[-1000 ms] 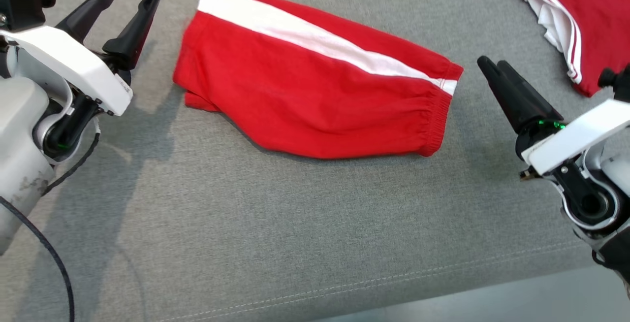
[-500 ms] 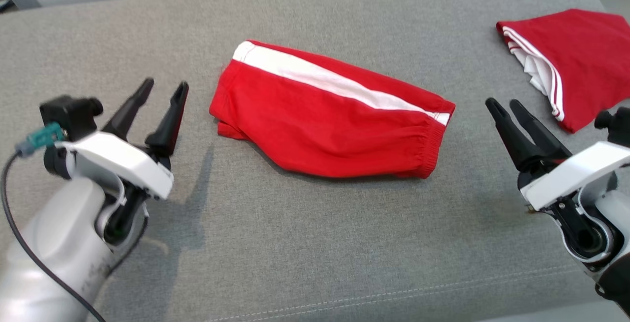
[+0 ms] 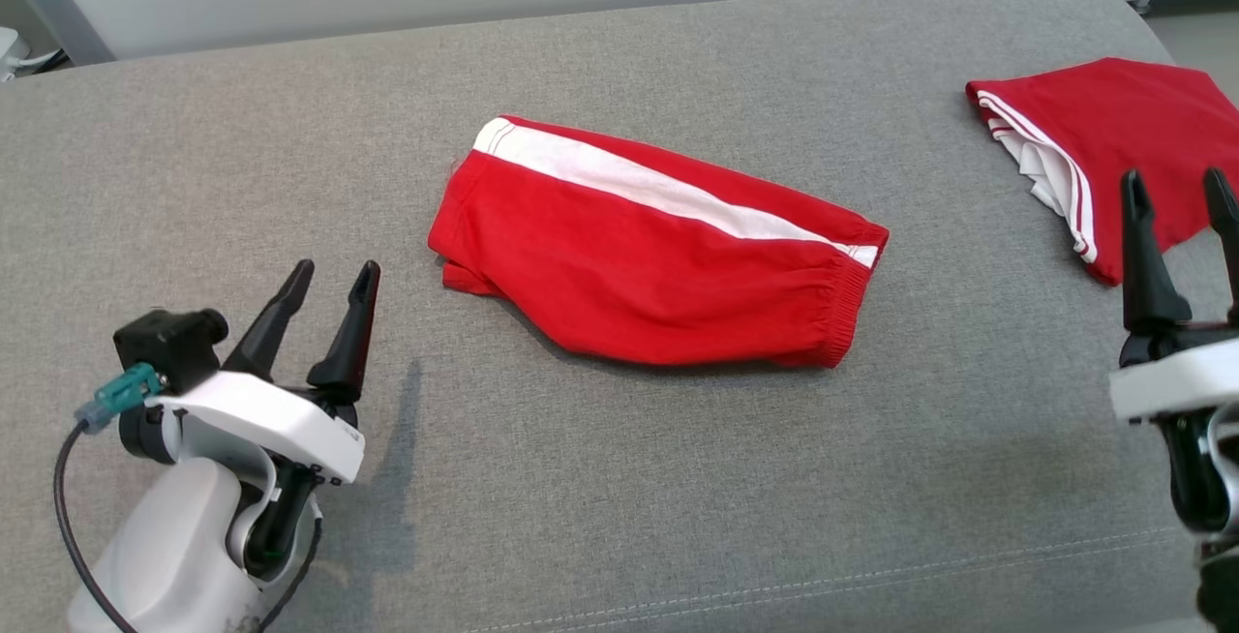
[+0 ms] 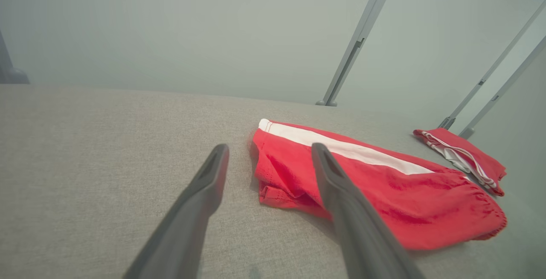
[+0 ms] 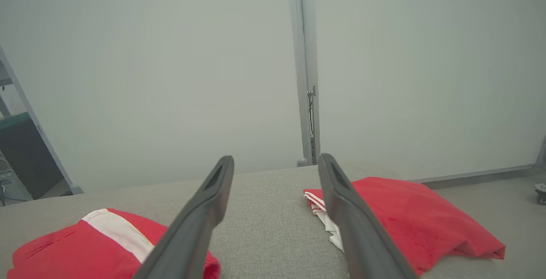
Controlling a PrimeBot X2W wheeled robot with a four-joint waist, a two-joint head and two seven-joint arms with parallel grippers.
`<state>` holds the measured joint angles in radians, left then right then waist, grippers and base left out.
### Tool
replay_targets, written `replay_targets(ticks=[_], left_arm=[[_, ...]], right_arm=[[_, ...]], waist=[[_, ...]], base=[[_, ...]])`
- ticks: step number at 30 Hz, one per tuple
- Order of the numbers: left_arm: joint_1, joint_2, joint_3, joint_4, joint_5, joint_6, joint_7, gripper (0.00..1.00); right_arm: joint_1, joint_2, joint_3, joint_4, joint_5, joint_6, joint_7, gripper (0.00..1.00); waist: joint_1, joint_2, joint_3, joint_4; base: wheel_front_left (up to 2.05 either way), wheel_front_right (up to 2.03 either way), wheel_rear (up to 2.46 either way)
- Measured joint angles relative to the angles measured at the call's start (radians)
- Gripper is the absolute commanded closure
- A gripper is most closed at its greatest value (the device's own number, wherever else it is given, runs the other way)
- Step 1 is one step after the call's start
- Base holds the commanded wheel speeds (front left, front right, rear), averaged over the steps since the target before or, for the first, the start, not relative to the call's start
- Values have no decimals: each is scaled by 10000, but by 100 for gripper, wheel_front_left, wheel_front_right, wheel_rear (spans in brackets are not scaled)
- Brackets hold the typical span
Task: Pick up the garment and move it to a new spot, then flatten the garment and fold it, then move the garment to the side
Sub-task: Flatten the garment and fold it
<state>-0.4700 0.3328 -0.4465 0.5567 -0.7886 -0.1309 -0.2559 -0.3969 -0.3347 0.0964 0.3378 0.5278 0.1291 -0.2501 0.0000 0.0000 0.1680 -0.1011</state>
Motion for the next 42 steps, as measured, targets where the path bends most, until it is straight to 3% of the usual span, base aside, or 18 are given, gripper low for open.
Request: replay_targets(ticks=[4,10,18,30,37,42], left_arm=[[297,-301,347,-13,263,0,0,0],[438,-702,857,58,336,0,0,0],[419,-1032,1260,809,228,0,0,0],[-1059,-1231,387,2663,-955,0,146,0],[-2009,-1308,355,4364,-1325,0,479,0],[-2486,-1584,395,4602,-1848,2,548,0]], right_arm=[[955,1024,-1162,-890,-2006,0,-4,0],[1896,2052,-1615,-1367,-3045,2,-12,0],[2173,2357,-1622,-1340,-3195,2,-12,0],[2168,2401,-1392,-1225,-3185,2,-12,0],[2023,2499,-1231,-963,-3068,2,-12,0],[1966,2585,-1225,-941,-2884,2,-12,0]], waist=[[0,0,-30,3],[0,0,50,-84],[0,0,271,-322],[0,0,800,-944],[0,0,1050,-1327],[0,0,1240,-1490]], base=[[0,0,0],[0,0,0],[0,0,0],[0,0,0],[0,0,0],[0,0,0]])
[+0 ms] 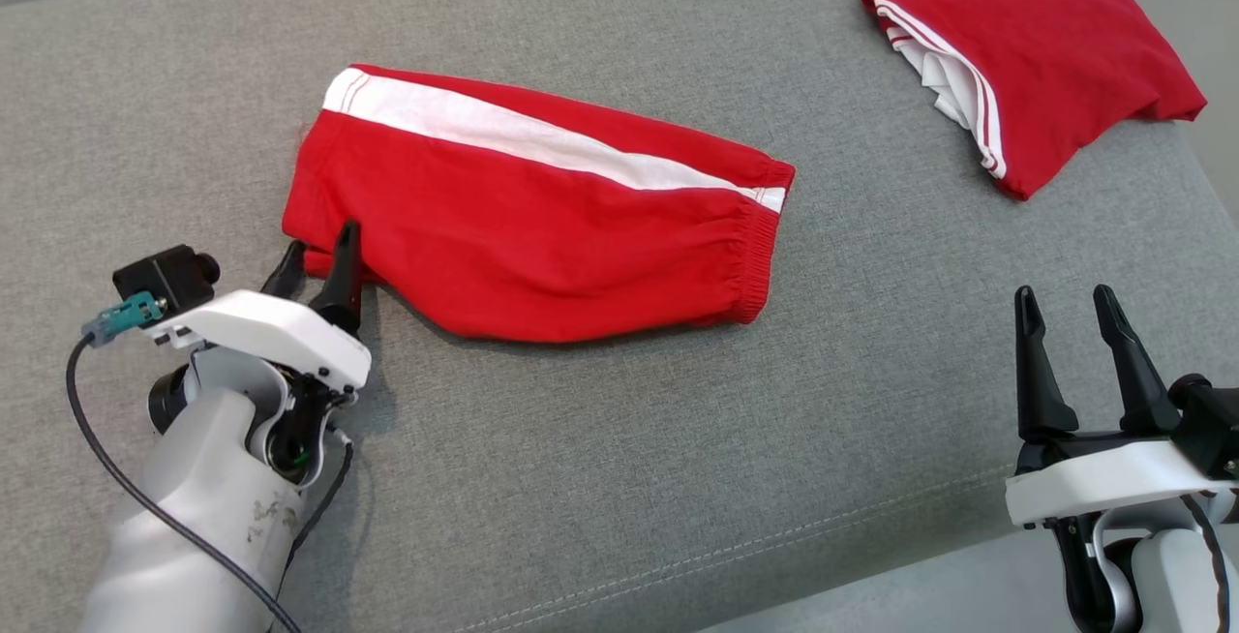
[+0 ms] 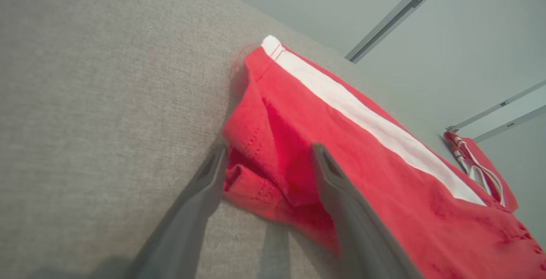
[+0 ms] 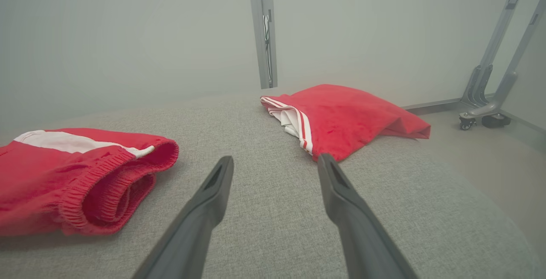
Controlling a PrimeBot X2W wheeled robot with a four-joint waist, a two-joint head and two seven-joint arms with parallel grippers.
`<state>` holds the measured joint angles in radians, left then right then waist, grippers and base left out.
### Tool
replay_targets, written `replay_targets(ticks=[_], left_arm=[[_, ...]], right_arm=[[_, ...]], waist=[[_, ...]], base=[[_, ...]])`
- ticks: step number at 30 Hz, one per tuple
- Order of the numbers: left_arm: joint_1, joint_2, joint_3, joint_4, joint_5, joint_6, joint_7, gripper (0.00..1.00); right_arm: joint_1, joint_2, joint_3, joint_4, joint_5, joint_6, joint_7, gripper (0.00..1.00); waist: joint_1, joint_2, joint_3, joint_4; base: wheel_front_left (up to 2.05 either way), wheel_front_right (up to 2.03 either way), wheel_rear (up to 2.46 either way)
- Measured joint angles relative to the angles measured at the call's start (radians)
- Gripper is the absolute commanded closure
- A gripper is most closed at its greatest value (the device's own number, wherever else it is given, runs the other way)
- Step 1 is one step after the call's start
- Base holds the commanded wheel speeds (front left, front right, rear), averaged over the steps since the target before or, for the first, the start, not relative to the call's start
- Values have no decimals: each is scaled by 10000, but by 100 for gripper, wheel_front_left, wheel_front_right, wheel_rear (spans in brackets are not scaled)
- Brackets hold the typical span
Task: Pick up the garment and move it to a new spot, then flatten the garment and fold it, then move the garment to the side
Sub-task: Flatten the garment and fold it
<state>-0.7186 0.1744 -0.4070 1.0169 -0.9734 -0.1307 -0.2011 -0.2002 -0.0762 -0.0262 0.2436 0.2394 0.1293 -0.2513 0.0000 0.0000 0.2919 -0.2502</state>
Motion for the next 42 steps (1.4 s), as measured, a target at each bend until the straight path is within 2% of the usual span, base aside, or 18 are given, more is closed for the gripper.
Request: replay_targets(ticks=[6,7,8,9,11,12,13,14,15,27,31,38,42], left_arm=[[-173,38,2,88,-652,0,46,0],[-249,35,-25,173,-685,2,100,13],[-289,27,-25,201,-765,10,167,30],[-299,23,-44,201,-842,10,196,55],[-333,13,-111,207,-909,10,313,71],[-358,15,-140,207,-980,10,357,71],[-389,13,-192,211,-1035,12,441,80],[-427,13,-234,215,-1078,13,523,93],[-451,12,-280,215,-1145,13,569,100],[-480,-54,-1141,508,-1058,6,765,100],[-478,-224,-1279,656,-1009,-2,403,100],[-175,-391,-1377,848,-1005,0,-161,100],[234,-715,-1524,790,-978,-2,-314,100]], right_arm=[[-34,19,35,75,29,0,0,0],[-58,19,36,79,29,0,0,0],[-80,19,42,81,29,0,0,0],[-123,19,54,88,29,0,0,0],[-211,17,94,67,29,0,0,0],[-226,17,109,54,29,0,0,0],[-236,17,132,52,29,0,0,0],[-256,17,151,52,29,0,0,0],[-288,15,165,36,31,0,0,0],[-421,0,219,10,56,0,0,0],[-414,-12,205,12,56,0,0,0],[-412,-211,336,58,88,0,0,0],[-417,-316,405,188,125,0,0,0]], waist=[[0,0,136,-111],[0,0,149,-114],[0,0,161,-115],[0,0,174,-115],[0,0,195,-100],[0,0,205,-89],[0,0,215,-77],[0,0,221,-61],[0,0,224,-41],[0,0,112,165],[0,0,-5,349],[0,0,-313,997],[0,0,-471,1525]], base=[[0,0,0],[0,0,0],[0,0,0],[0,0,0],[0,0,0],[0,0,0],[0,0,0],[0,0,0],[0,0,0],[0,0,0],[0,0,0],[0,0,0],[0,0,0]])
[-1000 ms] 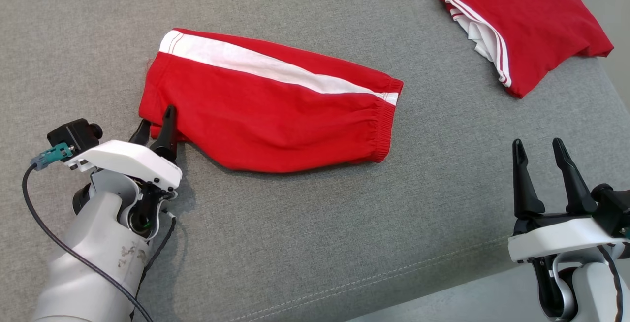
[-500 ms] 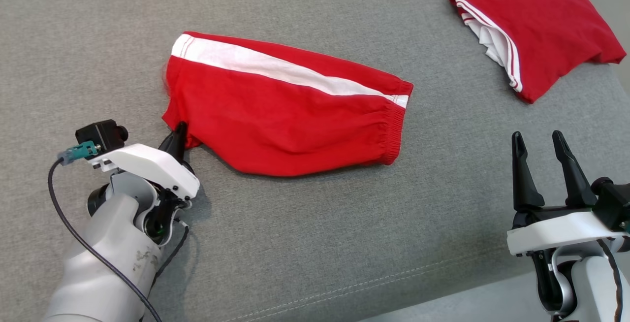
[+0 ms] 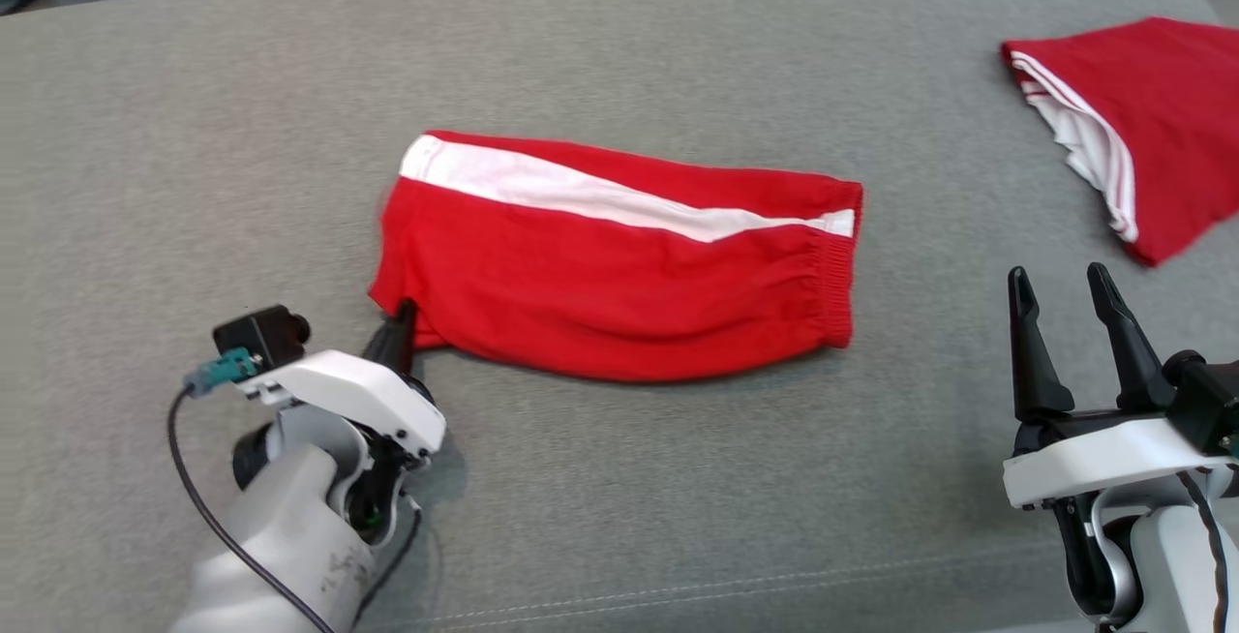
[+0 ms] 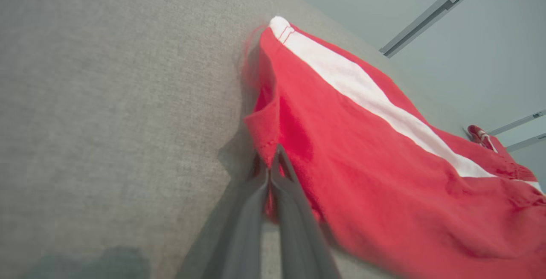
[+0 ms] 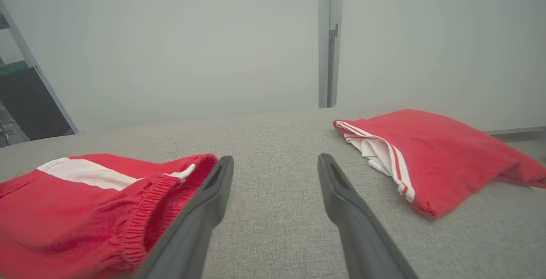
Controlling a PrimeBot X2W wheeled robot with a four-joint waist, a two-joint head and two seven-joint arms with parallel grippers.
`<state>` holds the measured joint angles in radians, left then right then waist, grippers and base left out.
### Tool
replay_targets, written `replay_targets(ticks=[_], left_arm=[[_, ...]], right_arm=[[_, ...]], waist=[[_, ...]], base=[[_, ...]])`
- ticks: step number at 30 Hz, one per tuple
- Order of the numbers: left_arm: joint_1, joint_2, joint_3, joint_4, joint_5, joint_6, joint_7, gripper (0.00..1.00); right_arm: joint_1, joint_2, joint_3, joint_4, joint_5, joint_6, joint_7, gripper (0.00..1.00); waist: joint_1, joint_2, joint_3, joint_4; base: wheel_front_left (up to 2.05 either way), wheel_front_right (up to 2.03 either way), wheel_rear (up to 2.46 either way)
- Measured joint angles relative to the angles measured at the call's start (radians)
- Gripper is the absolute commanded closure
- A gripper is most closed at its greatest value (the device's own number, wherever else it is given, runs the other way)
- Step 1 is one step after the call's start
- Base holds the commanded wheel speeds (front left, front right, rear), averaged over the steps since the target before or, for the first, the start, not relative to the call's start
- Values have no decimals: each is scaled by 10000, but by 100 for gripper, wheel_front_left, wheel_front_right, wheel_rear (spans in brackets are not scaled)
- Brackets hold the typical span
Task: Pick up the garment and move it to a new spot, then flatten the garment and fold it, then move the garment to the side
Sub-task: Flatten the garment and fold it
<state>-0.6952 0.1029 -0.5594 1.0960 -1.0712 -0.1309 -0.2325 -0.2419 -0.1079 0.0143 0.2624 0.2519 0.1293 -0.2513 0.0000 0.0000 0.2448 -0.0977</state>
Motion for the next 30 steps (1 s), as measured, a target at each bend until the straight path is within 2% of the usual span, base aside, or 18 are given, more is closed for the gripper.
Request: replay_targets(ticks=[9,13,20,21,22,23,30], left_arm=[[607,-305,0,-426,56,0,-157,100],[815,-489,460,-771,117,2,-159,100],[1477,-579,660,-1189,1126,94,-159,100],[1564,-589,662,-1204,1266,105,-159,71],[1615,-600,679,-1216,1379,127,-159,9],[1637,-600,677,-1223,1484,151,-159,0],[2053,-497,1139,-2061,2899,830,-159,0]], right_arm=[[-196,-226,328,198,140,0,0,0],[-211,-251,412,428,205,0,0,0],[-328,-307,587,723,305,0,0,0],[-359,-328,587,742,305,0,0,0],[-365,-345,587,750,305,0,0,0],[-364,-351,594,767,307,0,0,0],[-360,-355,606,851,309,0,0,0]], waist=[[0,0,-339,1054],[0,0,-492,1267],[0,0,-636,1442],[0,0,-652,1458],[0,0,-667,1472],[0,0,-683,1481],[0,0,-897,1535]], base=[[0,0,0],[0,0,0],[0,0,0],[0,0,0],[0,0,0],[0,0,0],[0,0,0]])
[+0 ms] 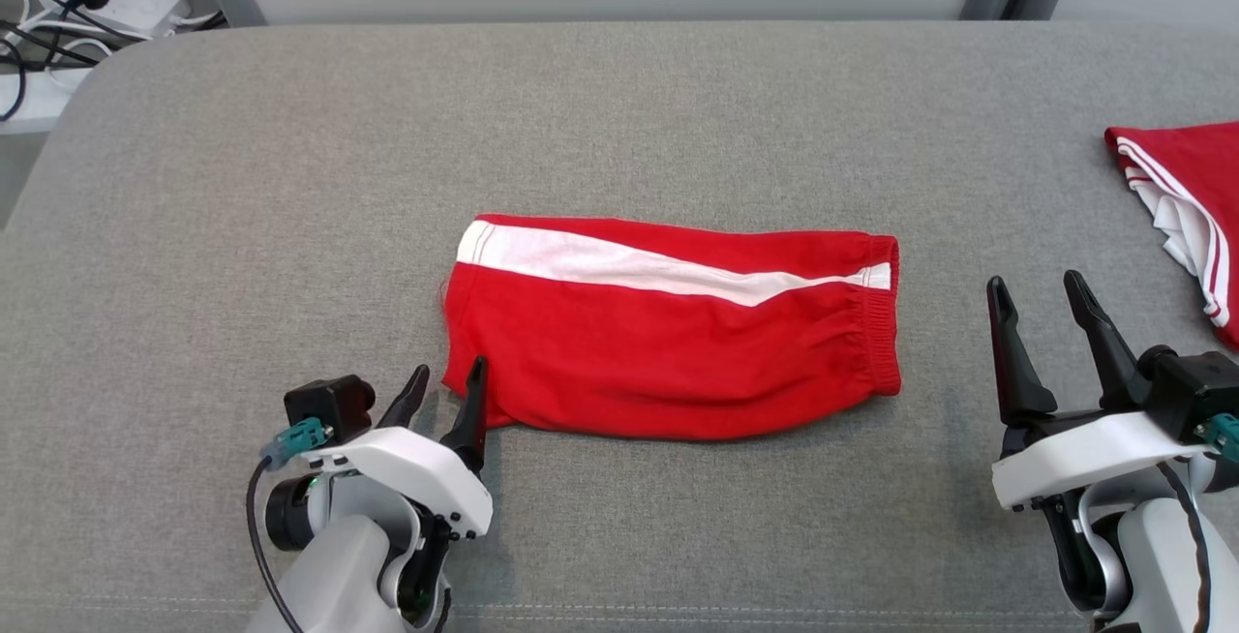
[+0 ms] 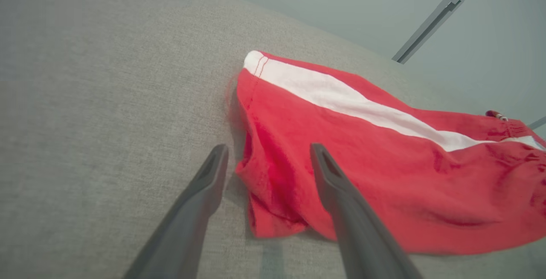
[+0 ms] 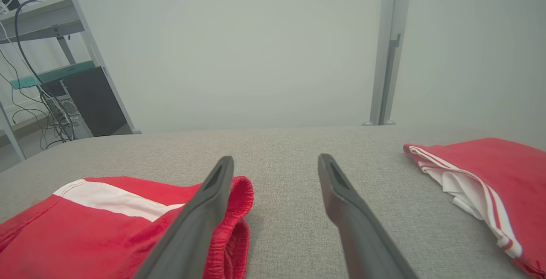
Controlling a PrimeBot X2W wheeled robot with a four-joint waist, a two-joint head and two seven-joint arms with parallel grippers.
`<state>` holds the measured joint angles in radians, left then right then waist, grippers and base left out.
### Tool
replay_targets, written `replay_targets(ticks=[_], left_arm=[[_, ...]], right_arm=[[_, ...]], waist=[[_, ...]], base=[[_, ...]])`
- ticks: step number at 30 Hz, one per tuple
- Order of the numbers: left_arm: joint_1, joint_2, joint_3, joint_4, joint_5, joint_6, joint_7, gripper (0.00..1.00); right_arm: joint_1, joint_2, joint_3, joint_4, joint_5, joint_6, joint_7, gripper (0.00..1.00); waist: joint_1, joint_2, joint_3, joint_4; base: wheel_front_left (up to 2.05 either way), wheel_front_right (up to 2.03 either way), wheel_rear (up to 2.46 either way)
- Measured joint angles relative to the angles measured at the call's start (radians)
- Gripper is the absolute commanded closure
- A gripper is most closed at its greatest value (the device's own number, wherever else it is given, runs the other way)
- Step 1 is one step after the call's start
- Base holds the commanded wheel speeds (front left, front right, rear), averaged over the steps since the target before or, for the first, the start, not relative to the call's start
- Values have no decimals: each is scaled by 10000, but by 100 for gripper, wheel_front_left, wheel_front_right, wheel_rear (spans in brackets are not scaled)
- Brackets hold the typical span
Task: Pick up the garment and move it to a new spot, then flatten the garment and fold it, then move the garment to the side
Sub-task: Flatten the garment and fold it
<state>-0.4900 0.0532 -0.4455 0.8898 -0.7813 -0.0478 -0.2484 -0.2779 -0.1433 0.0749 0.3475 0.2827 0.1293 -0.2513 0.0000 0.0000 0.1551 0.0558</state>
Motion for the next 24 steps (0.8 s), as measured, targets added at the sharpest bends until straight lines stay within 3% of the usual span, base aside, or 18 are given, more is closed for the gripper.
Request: replay_targets(ticks=[11,24], left_arm=[[1750,711,1235,-2489,2899,1026,-2,0],[3660,865,2661,-4702,4966,1383,-2,0]], right_arm=[[269,142,-128,192,-8,0,0,0],[638,403,-221,378,-194,0,0,0]], waist=[[0,0,-518,223],[0,0,-1170,524]], base=[[0,0,0],[0,0,0]])
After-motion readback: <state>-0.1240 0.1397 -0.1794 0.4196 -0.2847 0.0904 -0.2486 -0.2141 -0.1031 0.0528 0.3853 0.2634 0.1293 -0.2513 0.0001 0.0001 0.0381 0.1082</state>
